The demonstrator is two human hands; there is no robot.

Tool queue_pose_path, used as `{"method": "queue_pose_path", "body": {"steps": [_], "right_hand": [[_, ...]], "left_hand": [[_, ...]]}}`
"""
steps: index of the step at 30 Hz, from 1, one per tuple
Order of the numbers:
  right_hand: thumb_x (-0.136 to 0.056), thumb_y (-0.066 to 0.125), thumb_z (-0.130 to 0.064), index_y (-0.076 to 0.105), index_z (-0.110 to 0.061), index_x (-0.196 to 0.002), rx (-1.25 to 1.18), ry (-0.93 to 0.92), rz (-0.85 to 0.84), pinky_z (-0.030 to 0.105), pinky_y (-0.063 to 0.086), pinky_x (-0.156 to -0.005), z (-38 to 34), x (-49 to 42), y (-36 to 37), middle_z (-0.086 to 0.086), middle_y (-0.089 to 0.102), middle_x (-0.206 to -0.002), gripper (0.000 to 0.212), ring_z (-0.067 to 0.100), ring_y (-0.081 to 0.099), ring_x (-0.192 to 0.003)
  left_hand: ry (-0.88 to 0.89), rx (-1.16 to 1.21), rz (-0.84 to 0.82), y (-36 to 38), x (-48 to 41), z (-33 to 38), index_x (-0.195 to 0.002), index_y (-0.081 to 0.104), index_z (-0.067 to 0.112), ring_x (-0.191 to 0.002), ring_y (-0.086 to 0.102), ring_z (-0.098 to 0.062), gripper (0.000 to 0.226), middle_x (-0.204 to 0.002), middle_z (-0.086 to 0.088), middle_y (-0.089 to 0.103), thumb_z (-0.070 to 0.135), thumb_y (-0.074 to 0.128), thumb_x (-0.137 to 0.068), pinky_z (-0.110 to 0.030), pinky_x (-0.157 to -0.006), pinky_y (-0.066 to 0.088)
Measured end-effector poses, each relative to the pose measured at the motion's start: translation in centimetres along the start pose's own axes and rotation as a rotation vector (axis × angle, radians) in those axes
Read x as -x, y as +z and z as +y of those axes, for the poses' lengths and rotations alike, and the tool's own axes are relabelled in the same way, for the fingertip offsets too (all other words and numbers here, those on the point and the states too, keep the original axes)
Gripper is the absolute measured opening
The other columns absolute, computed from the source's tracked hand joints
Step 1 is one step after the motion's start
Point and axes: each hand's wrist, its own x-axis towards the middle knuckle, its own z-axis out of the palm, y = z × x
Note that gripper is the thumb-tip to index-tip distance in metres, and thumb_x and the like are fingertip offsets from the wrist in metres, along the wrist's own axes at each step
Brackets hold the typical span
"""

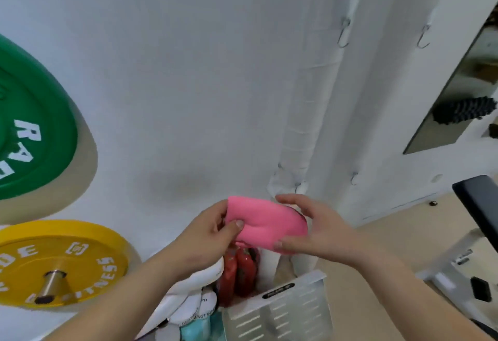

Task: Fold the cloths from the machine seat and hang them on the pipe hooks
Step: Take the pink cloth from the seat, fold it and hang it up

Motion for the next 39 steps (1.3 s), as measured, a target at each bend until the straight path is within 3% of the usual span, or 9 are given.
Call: {"method": "queue_pose_path", "body": {"steps": [4,10,13,18,23,26,31,36,39], "right_hand": [[-0.071,0.091,-0.034,0.068,-0.036,-0.111,0.08,-0.019,-0.006,0.023,0.06,-0.077,-3.4,-4.1,-6.3,-0.012,0.074,-0.104,0.046,0.004,0.072,-0.092],[-0.078,0.084,-0.013,0.072,-0.023,-0.098,-0.02,0.054,0.109,0.022,0.055,-0.064,-7.7,-8.5,-14.8,-0.005,0.074,-0.085,0.025,0.008,0.069,-0.075],[-0.078,0.085,-0.009,0.073,-0.016,-0.104,-0.089,0.004,0.228,0.025,0.055,-0.07,-10.2,-9.6,-19.6,0.004,0.076,-0.093,0.03,0.015,0.071,-0.083],[-0.081,0.083,-0.001,0.066,-0.007,-0.123,-0.263,-0.148,0.382,0.045,0.059,-0.099,-13.4,-10.4,-27.6,0.02,0.073,-0.119,0.045,0.035,0.072,-0.111],[-0.089,0.075,-0.001,0.061,-0.001,-0.125,-0.365,-0.297,0.474,0.049,0.062,-0.092,-15.8,-12.1,-35.3,0.027,0.071,-0.121,0.039,0.041,0.072,-0.109],[-0.094,0.071,-0.006,0.062,-0.003,-0.124,-0.331,-0.358,0.54,0.045,0.063,-0.085,-16.7,-13.4,-39.2,0.025,0.072,-0.117,0.032,0.039,0.074,-0.099],[-0.099,0.066,-0.014,0.063,-0.012,-0.123,-0.205,-0.499,0.703,0.049,0.062,-0.085,-19.8,-15.0,-45.4,0.012,0.074,-0.101,0.024,0.029,0.067,-0.069],[-0.097,0.069,-0.017,0.057,-0.021,-0.133,-0.262,-0.68,0.891,0.046,0.064,-0.08,-23.3,-17.0,-50.6,0.012,0.073,-0.106,0.039,0.027,0.07,-0.066],[-0.096,0.065,-0.011,0.064,-0.025,-0.124,-0.289,-0.788,0.928,0.041,0.065,-0.068,-24.1,-18.4,-52.8,0.006,0.068,-0.11,0.032,0.023,0.069,-0.064]], "left_hand": [[0.159,-0.072,-0.086,-2.4,-6.4,5.5,-0.118,0.065,0.021,-0.096,0.074,-0.02,0.023,-0.106,-0.002,0.077,0.009,0.05,-0.105,-0.036,-0.087,0.061],[0.308,-0.155,-0.188,-6.9,-14.7,13.8,-0.115,0.067,0.028,-0.098,0.073,-0.022,0.017,-0.106,0.002,0.077,0.028,0.056,-0.102,-0.046,-0.093,0.059],[0.382,-0.093,-0.194,-8.2,-17.7,18.8,-0.123,0.067,0.031,-0.112,0.07,-0.01,0.024,-0.117,0.011,0.076,0.03,0.059,-0.101,-0.042,-0.107,0.052],[0.458,0.021,-0.143,-8.9,-21.5,27.0,-0.119,0.073,0.025,-0.111,0.072,-0.014,0.021,-0.116,0.005,0.078,0.022,0.065,-0.1,-0.041,-0.11,0.049],[0.543,0.086,-0.04,-8.6,-24.3,35.3,-0.116,0.072,0.02,-0.096,0.077,-0.022,0.02,-0.109,-0.006,0.078,0.016,0.067,-0.098,-0.035,-0.086,0.062],[0.578,0.076,0.057,-8.3,-26.0,39.8,-0.117,0.069,0.019,-0.088,0.078,-0.032,0.021,-0.104,-0.017,0.076,0.02,0.07,-0.096,-0.04,-0.085,0.064],[0.658,0.042,0.186,-7.6,-28.0,47.2,-0.12,0.067,0.018,-0.078,0.076,-0.026,0.023,-0.098,-0.014,0.076,0.023,0.068,-0.097,-0.041,-0.082,0.065],[0.734,0.056,0.327,-7.6,-29.6,54.4,-0.126,0.062,0.012,-0.067,0.067,-0.022,0.029,-0.085,-0.014,0.071,0.02,0.061,-0.099,-0.039,-0.073,0.064],[0.772,0.081,0.399,-7.4,-30.4,56.9,-0.133,0.053,0.024,-0.059,0.061,-0.019,0.038,-0.079,-0.011,0.066,0.017,0.058,-0.096,-0.033,-0.062,0.061]]}}
